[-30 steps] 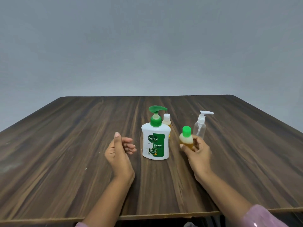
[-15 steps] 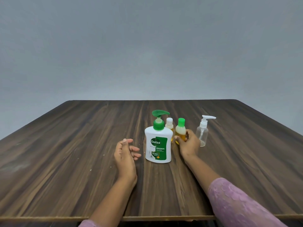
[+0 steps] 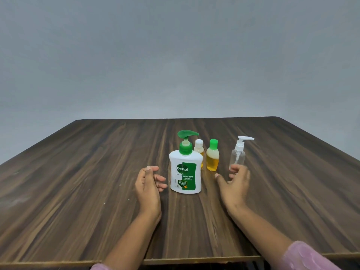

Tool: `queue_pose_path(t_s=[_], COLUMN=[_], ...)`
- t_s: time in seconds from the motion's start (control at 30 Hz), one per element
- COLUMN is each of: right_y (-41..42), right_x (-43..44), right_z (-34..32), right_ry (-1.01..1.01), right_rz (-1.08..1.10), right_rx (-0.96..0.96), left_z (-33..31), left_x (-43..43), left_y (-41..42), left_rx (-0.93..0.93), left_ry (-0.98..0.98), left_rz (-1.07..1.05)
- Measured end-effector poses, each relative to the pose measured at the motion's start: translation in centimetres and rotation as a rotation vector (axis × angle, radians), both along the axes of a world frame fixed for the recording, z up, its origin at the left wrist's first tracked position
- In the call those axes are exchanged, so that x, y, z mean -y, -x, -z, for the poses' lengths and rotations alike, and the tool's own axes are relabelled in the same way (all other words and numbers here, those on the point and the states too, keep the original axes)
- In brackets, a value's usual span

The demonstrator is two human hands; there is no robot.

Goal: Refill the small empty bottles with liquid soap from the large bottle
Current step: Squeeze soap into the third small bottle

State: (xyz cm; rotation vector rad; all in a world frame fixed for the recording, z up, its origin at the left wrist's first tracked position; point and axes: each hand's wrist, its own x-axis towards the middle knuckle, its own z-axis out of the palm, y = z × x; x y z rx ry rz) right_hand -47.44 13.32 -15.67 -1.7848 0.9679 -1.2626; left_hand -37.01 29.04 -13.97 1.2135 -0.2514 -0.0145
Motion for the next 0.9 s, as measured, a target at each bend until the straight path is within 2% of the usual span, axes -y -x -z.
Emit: queue_pose_path(t_s=[0.1, 0.17, 0.37, 0.47, 0.57, 0.67, 0.8, 0.9], right_y=[0.2, -0.3, -1.5, -1.1, -0.1, 1.8, 3.6, 3.3], right_x=[1.3, 2.5, 5.5, 5.1, 3.5, 0.5, -2.7, -2.9], right_z=[0.0, -0.3, -0.5, -0.5, -1.0, -2.0, -2.1, -1.9], right_ry=[0.008, 0.024, -0.011, 0.017, 0.058, 0.309, 0.808, 0.949], right_rz=[0.195, 0.244, 0.092, 0.170, 0.169, -0.112, -0.495, -0.558], right_rx=[0.087, 0.098, -0.033, -0.065, 0.046, 0.243, 0.098, 0.060], left_z=[-0.1, 0.0, 0.4, 0.4, 0.0, -0.5, -0.2, -0.2], left_x=[0.0, 0.0, -0.2, -0.4, -0.7, -0.8, -0.8, -0.8], left_y=[0.2, 0.3, 0.5, 0.8, 1.5, 2.2, 3.4, 4.1], left_rx=[0.020, 0.055, 0.293, 0.435, 0.577, 0.733, 0.952, 1.058], left_ry=[0.006, 0.006, -0.006, -0.015, -0.006, -0.029, -0.062, -0.090], left_rz=[-0.006, -0.022, -0.047, -0.049, -0.114, -0.131, 0.010, 0.092])
